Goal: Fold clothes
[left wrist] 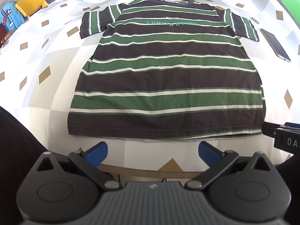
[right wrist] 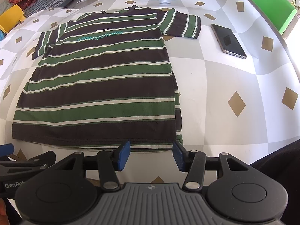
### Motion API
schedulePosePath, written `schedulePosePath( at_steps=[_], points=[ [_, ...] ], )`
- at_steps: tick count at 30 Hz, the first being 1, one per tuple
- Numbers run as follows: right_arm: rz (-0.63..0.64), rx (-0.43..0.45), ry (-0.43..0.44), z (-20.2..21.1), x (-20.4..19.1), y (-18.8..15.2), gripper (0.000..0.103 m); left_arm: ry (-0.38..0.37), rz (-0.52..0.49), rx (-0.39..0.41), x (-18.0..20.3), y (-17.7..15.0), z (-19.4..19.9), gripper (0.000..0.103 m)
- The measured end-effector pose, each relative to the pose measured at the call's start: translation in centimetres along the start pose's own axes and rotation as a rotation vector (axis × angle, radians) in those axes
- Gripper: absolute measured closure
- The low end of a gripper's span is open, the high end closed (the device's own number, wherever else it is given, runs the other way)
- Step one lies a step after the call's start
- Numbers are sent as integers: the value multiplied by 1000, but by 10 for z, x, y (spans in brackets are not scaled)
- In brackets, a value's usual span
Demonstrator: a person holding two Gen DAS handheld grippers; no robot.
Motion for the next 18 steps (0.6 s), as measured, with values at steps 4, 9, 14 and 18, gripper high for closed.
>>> schedulePosePath(
  at_steps=[4,9,14,18],
  points=[
    [8,-1,-2,0,-1,-2,54,0,3,-4,-1,-1,0,0],
    [13,-3,-5,-1,-2,-3,55,-1,11,-8,-3,-3,-1,0],
    [16,-3,-6,0,-3,-4,55,-3,18,-9,-5,-4,0,0],
    [19,-3,-4,1,-3,-6,54,-6,21,-10,-5,-5,0,0]
  ],
)
Point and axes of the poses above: each gripper's, at about its wrist camera, not at the fingertips, and z roughly against the way its jaws point, x to its right, y to its top, the point moved 7 cm from there along -z, roughly the way its jaws point, and after that the axes turned 9 degrees about -z, right-handed, at the moved point
